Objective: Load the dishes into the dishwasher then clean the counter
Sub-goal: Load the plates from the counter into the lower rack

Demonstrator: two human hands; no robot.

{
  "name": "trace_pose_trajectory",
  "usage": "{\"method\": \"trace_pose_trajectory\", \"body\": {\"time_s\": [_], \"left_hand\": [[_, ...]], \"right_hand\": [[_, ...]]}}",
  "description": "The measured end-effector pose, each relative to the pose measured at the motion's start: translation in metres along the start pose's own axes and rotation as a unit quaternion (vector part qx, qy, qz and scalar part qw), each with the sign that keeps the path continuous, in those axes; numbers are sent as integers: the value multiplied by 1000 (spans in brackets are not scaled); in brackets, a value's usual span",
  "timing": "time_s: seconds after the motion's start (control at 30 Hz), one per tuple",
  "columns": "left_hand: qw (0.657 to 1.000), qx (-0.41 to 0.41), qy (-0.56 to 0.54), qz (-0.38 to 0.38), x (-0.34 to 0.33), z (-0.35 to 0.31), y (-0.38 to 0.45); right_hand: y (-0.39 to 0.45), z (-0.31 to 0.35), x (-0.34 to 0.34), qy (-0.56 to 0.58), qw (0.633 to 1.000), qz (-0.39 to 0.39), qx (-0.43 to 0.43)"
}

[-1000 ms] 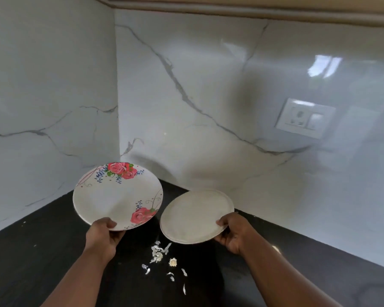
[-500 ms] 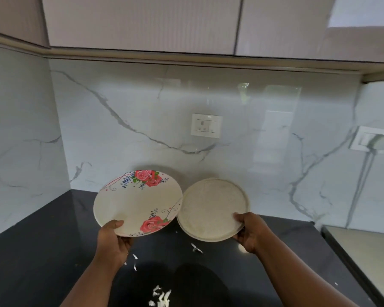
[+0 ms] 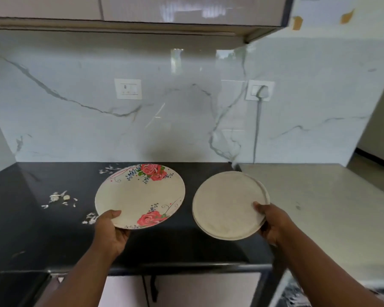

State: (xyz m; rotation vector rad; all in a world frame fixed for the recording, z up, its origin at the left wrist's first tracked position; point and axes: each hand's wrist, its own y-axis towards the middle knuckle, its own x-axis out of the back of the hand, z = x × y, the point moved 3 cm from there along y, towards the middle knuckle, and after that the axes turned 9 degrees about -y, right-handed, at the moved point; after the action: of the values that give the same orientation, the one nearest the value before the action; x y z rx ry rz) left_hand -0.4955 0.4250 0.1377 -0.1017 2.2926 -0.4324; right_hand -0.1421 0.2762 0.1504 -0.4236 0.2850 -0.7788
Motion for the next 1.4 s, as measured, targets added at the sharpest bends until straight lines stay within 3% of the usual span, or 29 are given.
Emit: {"method": "trace_pose_trajectory", "body": {"time_s": [0.23,0.6,0.97,1.1,1.17,1.3,1.4], "left_hand": [[983,109,120,91,-35,80,-54],[897,268,280,211,-87,230,-128],[765,375,373,367,-83,290,-140],[699,402,432,404,-69,317,-143],[673,409,471,397,-60,338,-151],[665,431,530,302,-36,390,-164],[655,457,556,230,-18,427,-169]], "right_hand": [[-47,-40,148,116,990,-77,-25],[-136,-130,290,221,943,-238,-75],[-190,-204,325,258,868,-420,-54],[-197,-232,332,251,839,-478,-58],[-198,-250,335,261,824,-499,-68],[-187,-291,350,276,798,-527,-99],[-169,-315,367,280,800,-515,-127]]}}
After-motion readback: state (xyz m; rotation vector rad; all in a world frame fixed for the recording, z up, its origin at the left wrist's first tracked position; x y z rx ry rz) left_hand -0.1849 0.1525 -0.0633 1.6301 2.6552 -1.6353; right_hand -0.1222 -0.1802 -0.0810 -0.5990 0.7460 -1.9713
